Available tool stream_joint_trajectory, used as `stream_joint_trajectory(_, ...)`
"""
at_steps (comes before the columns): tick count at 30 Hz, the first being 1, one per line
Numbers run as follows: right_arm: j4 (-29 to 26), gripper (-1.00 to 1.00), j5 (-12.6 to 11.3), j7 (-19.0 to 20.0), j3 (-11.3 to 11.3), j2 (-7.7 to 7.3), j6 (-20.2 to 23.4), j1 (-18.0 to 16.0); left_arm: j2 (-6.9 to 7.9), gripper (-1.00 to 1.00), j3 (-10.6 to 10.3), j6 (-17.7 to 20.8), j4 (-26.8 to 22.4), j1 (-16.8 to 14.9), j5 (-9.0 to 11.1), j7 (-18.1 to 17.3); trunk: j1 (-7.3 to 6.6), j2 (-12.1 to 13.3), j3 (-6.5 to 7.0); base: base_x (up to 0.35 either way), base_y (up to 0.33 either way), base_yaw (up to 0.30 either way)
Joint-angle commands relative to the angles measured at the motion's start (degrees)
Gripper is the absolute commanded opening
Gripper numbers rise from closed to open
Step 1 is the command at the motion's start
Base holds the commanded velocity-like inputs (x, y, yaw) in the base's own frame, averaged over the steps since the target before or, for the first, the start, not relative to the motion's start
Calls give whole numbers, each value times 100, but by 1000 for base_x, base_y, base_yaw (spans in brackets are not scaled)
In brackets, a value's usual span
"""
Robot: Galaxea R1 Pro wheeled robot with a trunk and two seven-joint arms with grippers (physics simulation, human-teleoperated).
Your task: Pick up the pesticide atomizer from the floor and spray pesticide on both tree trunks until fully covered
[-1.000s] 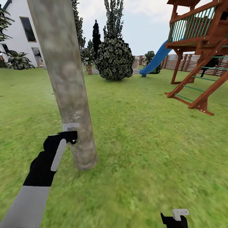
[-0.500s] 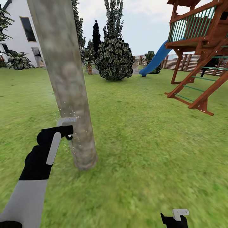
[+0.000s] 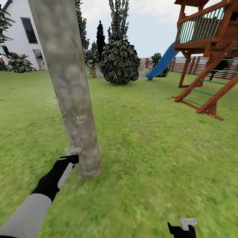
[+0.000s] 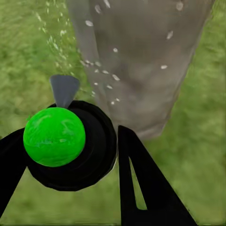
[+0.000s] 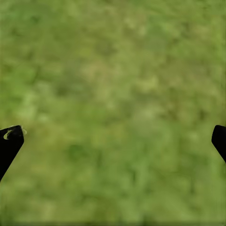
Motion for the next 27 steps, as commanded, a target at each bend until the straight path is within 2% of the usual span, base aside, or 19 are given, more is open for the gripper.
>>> stream_joint_trajectory(1,0,100,0,0,0,0,0,-1,-23,-100,-24,-106,130,2,-37,2,-1,0,1,0,0,0)
stream_joint_trajectory(3,0,100,0,0,0,-1,0,0,-97,-100,-62,-982,917,47,-48,-11,-1,0,1,0,0,0)
stream_joint_trajectory(4,0,100,0,0,0,1,0,0,-104,-100,-67,-1281,1196,53,-49,-8,-1,0,1,0,0,0)
stream_joint_trajectory(5,0,100,0,0,0,0,0,-2,-107,-100,-67,-1495,1451,58,-42,-2,-1,0,1,0,0,0)
stream_joint_trajectory(7,0,100,0,0,0,-1,0,-1,-103,-100,-63,-1621,1826,65,-45,11,-1,0,1,0,0,0)
stream_joint_trajectory(8,0,100,0,0,0,-1,0,0,-103,-100,-62,-1806,2135,66,-61,12,-1,0,1,0,-61,0)
stream_joint_trajectory(11,0,100,0,0,0,1,0,0,-111,-100,-62,-2331,2644,70,-40,2,-1,0,1,0,-213,0)
stream_joint_trajectory(13,0,100,0,6,0,6,0,-1,-147,-100,-62,-2400,2751,73,-29,0,-1,0,1,0,-268,0)
stream_joint_trajectory(15,0,100,0,9,0,8,0,0,-294,-100,-62,-2390,2769,73,-41,10,-1,0,1,0,-272,0)
stream_joint_trajectory(16,0,100,0,9,0,8,0,-2,-319,-100,-62,-2381,2771,73,-42,12,-1,0,1,0,-273,0)
stream_joint_trajectory(23,0,100,0,9,0,8,0,-1,-340,-100,-62,-2415,2853,74,-34,20,-1,0,1,0,-274,2)
stream_joint_trajectory(27,0,100,0,9,0,8,0,-2,-346,-100,-62,-2416,2859,75,-23,21,-1,0,1,0,-275,160)
